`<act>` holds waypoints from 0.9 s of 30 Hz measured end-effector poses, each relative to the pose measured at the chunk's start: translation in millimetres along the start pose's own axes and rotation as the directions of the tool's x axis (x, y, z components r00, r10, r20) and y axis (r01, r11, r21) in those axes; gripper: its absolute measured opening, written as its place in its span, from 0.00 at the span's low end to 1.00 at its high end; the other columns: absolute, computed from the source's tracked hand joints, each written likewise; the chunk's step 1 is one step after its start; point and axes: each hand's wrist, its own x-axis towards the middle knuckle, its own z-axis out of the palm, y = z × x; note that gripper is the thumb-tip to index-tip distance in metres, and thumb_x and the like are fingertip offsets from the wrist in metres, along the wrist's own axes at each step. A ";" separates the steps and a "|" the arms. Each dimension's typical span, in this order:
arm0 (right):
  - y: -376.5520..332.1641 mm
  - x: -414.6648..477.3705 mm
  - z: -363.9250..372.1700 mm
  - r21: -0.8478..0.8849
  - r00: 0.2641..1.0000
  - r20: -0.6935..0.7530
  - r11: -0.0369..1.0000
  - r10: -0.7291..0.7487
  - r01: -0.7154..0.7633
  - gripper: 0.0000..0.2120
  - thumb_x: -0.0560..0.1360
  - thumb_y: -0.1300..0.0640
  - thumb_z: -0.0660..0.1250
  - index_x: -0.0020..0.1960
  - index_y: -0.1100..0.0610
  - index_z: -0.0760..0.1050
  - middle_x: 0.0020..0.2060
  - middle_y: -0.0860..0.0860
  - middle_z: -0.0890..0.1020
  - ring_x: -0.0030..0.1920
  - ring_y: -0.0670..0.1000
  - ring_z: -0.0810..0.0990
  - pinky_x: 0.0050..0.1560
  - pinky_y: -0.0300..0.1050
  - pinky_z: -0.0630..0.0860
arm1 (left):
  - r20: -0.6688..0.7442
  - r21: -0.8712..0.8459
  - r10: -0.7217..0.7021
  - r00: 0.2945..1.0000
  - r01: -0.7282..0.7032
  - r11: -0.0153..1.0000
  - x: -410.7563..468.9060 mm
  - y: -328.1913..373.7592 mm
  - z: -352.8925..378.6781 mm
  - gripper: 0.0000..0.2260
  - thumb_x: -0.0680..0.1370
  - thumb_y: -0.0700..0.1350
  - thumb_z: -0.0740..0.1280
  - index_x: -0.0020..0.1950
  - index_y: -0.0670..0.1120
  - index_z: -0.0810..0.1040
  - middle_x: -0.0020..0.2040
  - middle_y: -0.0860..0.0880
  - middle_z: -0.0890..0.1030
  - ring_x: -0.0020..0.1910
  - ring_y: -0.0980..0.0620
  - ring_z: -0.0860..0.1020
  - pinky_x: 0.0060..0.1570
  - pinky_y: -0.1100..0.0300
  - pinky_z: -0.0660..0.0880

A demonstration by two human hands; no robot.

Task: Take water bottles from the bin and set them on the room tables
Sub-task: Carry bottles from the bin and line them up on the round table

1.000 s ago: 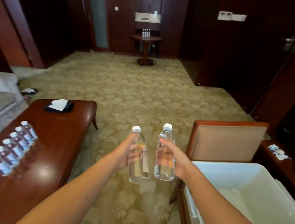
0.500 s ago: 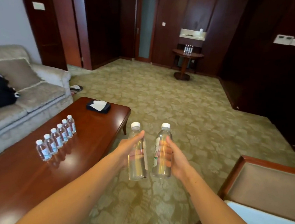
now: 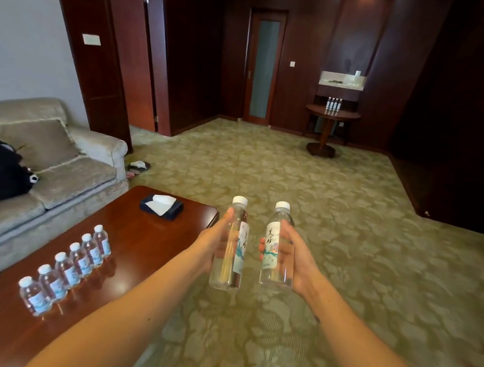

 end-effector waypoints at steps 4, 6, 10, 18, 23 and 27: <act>-30.2 37.6 -22.7 -0.005 1.000 -0.014 1.000 0.018 -0.018 0.29 0.64 0.43 0.74 0.58 0.60 0.77 0.46 0.58 0.85 0.41 0.53 0.84 0.43 0.50 0.80 | 0.002 -0.030 -0.005 1.000 0.005 1.000 54.5 13.9 23.7 0.47 0.54 0.77 0.69 0.62 0.47 0.79 0.58 0.41 0.82 0.58 0.41 0.80 0.65 0.39 0.72; -41.6 55.9 -32.8 0.010 0.999 -0.033 1.000 0.011 -0.010 0.28 0.65 0.45 0.73 0.59 0.60 0.76 0.45 0.58 0.86 0.41 0.53 0.85 0.42 0.49 0.81 | 0.016 -0.066 -0.020 1.000 0.021 0.998 82.3 18.6 32.3 0.49 0.53 0.76 0.70 0.64 0.45 0.78 0.57 0.41 0.82 0.55 0.42 0.80 0.66 0.40 0.71; -59.7 105.7 -55.0 0.020 0.997 -0.075 0.999 0.032 -0.030 0.26 0.70 0.45 0.73 0.60 0.61 0.76 0.38 0.57 0.86 0.39 0.56 0.85 0.44 0.53 0.82 | 0.042 -0.082 -0.063 0.997 0.066 0.994 139.8 28.7 46.4 0.44 0.62 0.74 0.67 0.67 0.43 0.76 0.57 0.40 0.82 0.51 0.42 0.81 0.61 0.43 0.74; -109.9 243.4 -85.6 -0.021 0.999 -0.042 1.000 0.021 -0.022 0.17 0.77 0.45 0.65 0.55 0.59 0.79 0.38 0.54 0.84 0.36 0.53 0.82 0.43 0.50 0.80 | 0.243 -0.004 -0.088 0.966 0.092 0.996 290.9 72.0 70.6 0.32 0.62 0.68 0.76 0.54 0.44 0.81 0.44 0.45 0.84 0.42 0.47 0.81 0.49 0.51 0.76; -173.3 351.2 -95.3 -0.002 0.999 -0.046 1.000 -0.017 0.017 0.22 0.77 0.46 0.64 0.62 0.63 0.77 0.43 0.56 0.84 0.40 0.53 0.83 0.44 0.48 0.79 | 0.259 0.086 -0.065 0.964 0.044 0.995 409.2 130.8 85.6 0.31 0.64 0.62 0.74 0.59 0.43 0.79 0.45 0.44 0.83 0.42 0.46 0.81 0.48 0.52 0.78; -222.3 427.9 -115.0 0.049 0.997 -0.043 0.997 -0.060 0.062 0.21 0.78 0.48 0.61 0.61 0.63 0.78 0.42 0.55 0.81 0.38 0.53 0.80 0.41 0.47 0.78 | 0.323 0.067 -0.019 0.946 -0.002 0.998 503.9 175.5 101.8 0.28 0.66 0.62 0.74 0.56 0.43 0.78 0.40 0.45 0.81 0.38 0.47 0.79 0.46 0.53 0.77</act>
